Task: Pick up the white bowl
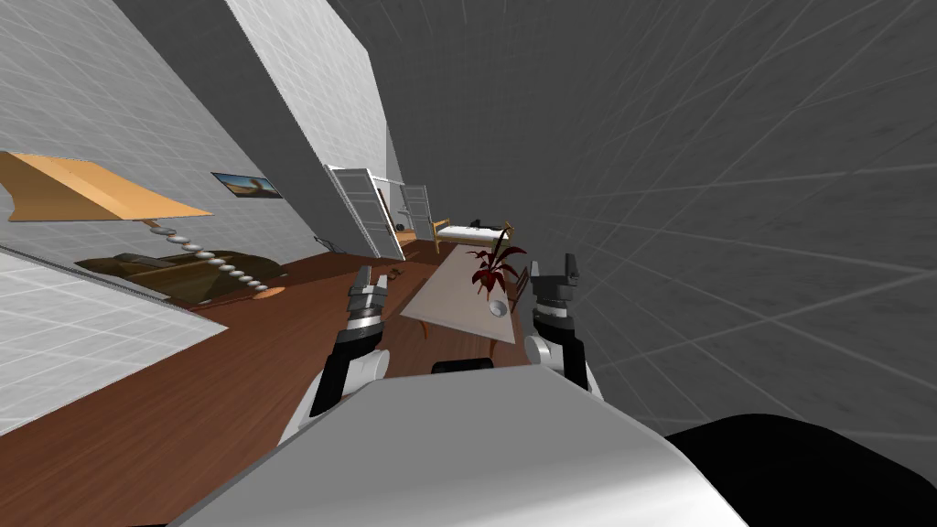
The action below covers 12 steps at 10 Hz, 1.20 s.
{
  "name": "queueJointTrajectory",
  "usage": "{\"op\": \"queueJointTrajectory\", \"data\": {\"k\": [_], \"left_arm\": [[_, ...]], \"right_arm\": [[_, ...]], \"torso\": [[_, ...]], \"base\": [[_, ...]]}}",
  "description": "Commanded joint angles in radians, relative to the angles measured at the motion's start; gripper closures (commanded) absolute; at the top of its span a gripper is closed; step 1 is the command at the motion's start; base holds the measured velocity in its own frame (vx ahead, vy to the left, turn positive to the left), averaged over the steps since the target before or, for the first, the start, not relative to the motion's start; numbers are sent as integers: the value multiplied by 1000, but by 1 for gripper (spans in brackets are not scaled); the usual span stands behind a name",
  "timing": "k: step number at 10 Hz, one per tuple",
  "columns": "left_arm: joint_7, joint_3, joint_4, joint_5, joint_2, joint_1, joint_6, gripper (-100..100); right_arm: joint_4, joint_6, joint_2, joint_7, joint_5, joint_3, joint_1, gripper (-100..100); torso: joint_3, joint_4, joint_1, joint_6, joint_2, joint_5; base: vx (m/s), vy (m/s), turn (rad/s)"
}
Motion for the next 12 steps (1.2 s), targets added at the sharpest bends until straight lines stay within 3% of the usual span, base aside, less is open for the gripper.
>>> {"op": "queueJointTrajectory", "data": {"k": [1,5,9,10,12], "left_arm": [[0,0,0,0,0,0,0,0],[0,0,0,0,0,0,0,0],[0,0,0,0,0,0,0,0],[0,0,0,0,0,0,0,0],[0,0,0,0,0,0,0,0]], "right_arm": [[8,4,-28,5,1,4,-2,-100],[63,29,-118,40,11,29,-18,-100],[167,72,-214,107,33,74,-55,-100],[173,72,-214,107,33,74,-55,-100],[248,100,-265,153,50,104,-82,-100]], "torso": [[0,0,0,0,0,0],[4,1,0,0,6,0],[5,2,0,0,8,0],[5,2,0,0,8,0],[4,1,0,0,6,0]], "base": [[-28,2,11],[-91,8,28],[-128,8,60],[-94,-2,32],[-90,12,83]]}}
